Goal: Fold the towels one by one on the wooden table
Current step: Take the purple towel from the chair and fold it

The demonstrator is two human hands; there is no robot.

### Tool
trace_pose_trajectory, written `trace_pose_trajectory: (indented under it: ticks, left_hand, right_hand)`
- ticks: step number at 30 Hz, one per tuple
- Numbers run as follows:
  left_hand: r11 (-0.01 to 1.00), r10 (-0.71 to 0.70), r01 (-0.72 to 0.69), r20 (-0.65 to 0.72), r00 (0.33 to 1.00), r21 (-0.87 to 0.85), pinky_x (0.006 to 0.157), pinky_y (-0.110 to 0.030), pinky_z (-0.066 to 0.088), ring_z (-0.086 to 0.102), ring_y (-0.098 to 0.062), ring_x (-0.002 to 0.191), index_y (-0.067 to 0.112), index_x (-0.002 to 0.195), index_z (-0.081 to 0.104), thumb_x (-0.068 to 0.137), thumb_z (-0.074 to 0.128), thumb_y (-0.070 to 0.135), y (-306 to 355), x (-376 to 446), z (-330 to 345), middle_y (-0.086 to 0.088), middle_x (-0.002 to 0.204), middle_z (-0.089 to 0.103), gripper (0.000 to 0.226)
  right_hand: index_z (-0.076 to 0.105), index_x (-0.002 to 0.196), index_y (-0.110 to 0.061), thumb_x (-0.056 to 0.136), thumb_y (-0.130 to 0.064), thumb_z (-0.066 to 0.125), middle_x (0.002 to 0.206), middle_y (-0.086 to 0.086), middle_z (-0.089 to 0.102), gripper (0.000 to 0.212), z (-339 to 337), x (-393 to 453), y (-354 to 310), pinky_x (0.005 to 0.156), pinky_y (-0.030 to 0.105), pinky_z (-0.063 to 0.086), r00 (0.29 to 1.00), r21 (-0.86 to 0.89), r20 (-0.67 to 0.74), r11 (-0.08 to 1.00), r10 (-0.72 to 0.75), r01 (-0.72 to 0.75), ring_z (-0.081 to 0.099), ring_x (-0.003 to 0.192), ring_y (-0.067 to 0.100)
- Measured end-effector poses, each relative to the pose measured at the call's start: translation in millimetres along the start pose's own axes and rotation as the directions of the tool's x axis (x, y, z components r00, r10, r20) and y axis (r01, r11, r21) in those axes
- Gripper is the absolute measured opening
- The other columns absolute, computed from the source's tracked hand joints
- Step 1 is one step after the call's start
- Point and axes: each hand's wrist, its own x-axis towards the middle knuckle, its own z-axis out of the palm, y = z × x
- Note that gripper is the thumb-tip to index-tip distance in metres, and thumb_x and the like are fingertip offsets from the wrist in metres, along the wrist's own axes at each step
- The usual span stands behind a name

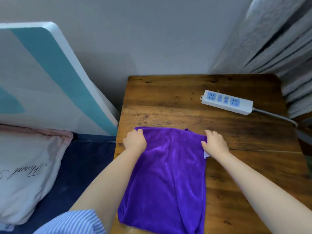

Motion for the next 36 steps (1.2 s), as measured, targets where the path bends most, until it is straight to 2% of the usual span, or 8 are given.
trace_pose_trajectory:
  ticks: [8, 14, 18, 20, 23, 28, 33, 36]
  left_hand:
    - [0.991, 0.11, -0.107, 0.036, 0.993, -0.077, 0.102, -0.038, 0.038, 0.035, -0.029, 0.128, 0.019, 0.139, 0.037, 0.096, 0.038, 0.018, 4, 36, 8, -0.012, 0.139, 0.038, 0.043]
    - [0.962, 0.209, -0.211, -0.03, 0.977, -0.175, 0.096, -0.033, 0.039, 0.04, -0.025, 0.12, 0.008, 0.108, 0.062, 0.092, 0.05, 0.023, -11, 37, 3, -0.01, 0.124, 0.049, 0.024]
    - [0.89, 0.27, -0.229, 0.051, 0.961, -0.394, 0.07, -0.027, 0.037, 0.052, -0.022, 0.088, 0.012, 0.068, 0.052, 0.087, 0.059, 0.016, -46, 31, -14, -0.006, 0.084, 0.059, 0.021]
    - [0.891, 0.285, -0.218, 0.115, 0.952, -0.399, 0.066, -0.028, 0.038, 0.05, -0.022, 0.083, 0.016, 0.059, 0.044, 0.087, 0.06, 0.018, -61, 28, -26, -0.003, 0.076, 0.056, 0.032]
    - [0.919, 0.338, -0.296, 0.137, 0.931, -0.259, 0.081, -0.035, 0.043, 0.054, -0.024, 0.097, 0.02, 0.059, 0.044, 0.088, 0.058, 0.022, -74, 32, -39, -0.009, 0.098, 0.06, 0.033]
    - [0.918, 0.352, -0.328, 0.078, 0.933, -0.222, 0.058, -0.027, 0.034, 0.051, -0.019, 0.08, 0.025, 0.065, 0.037, 0.095, 0.047, 0.029, -72, 36, -43, 0.001, 0.08, 0.052, 0.031]
    - [0.848, 0.49, -0.483, -0.027, 0.872, -0.218, 0.072, -0.02, 0.032, 0.041, -0.011, 0.086, 0.016, 0.067, 0.045, 0.094, 0.049, 0.026, -71, 31, -31, 0.008, 0.081, 0.043, 0.03]
    - [0.855, 0.39, -0.379, -0.044, 0.92, -0.353, 0.055, -0.019, 0.029, 0.041, -0.015, 0.071, 0.022, 0.055, 0.033, 0.095, 0.048, 0.022, -74, 30, -25, 0.009, 0.063, 0.039, 0.042]
  right_hand:
    - [0.064, 0.101, 0.001, 0.088, -0.007, 0.054, 0.101, 0.017, 0.064, 0.019, 10, 2, 9, 0.075, 0.027, 0.037, 0.986, 0.198, -0.121, 0.97, -0.117, 0.14, 0.056, 0.098, 0.031]
    - [0.06, 0.084, -0.008, 0.089, -0.002, 0.051, 0.078, 0.007, 0.061, 0.012, 1, -11, 20, 0.063, 0.025, 0.042, 0.994, 0.484, 0.033, 0.871, -0.108, 0.079, 0.057, 0.068, 0.018]
    - [0.056, 0.081, -0.01, 0.091, 0.002, 0.046, 0.057, 0.004, 0.056, 0.019, -3, -15, 29, 0.042, 0.014, 0.046, 0.984, 0.541, 0.17, 0.839, -0.05, -0.051, 0.053, 0.041, 0.008]
    - [0.056, 0.076, -0.014, 0.091, 0.001, 0.047, 0.058, 0.005, 0.056, 0.022, -4, -17, 27, 0.043, 0.015, 0.045, 0.984, 0.499, 0.171, 0.866, -0.054, -0.039, 0.053, 0.043, 0.01]
    - [0.06, 0.085, -0.012, 0.09, -0.005, 0.051, 0.077, 0.007, 0.058, 0.013, -7, -14, 9, 0.061, 0.024, 0.041, 0.992, 0.377, 0.088, 0.925, -0.086, 0.047, 0.055, 0.069, 0.021]
    - [0.068, 0.099, 0.0, 0.087, -0.006, 0.054, 0.105, 0.015, 0.063, 0.019, -3, 2, -26, 0.085, 0.035, 0.046, 0.98, 0.117, -0.108, 0.977, -0.168, 0.181, 0.055, 0.103, 0.032]
    - [0.071, 0.062, -0.009, 0.051, -0.002, 0.085, 0.088, 0.014, 0.071, 0.019, 15, 20, -55, 0.062, 0.047, 0.055, 0.857, -0.053, -0.073, 0.86, -0.51, 0.507, 0.067, 0.084, 0.039]
    - [0.073, 0.092, -0.012, 0.084, -0.014, 0.061, 0.116, 0.008, 0.064, 0.014, 14, 26, -64, 0.1, 0.046, 0.033, 0.889, -0.178, -0.011, 0.876, -0.458, 0.449, 0.048, 0.121, 0.033]
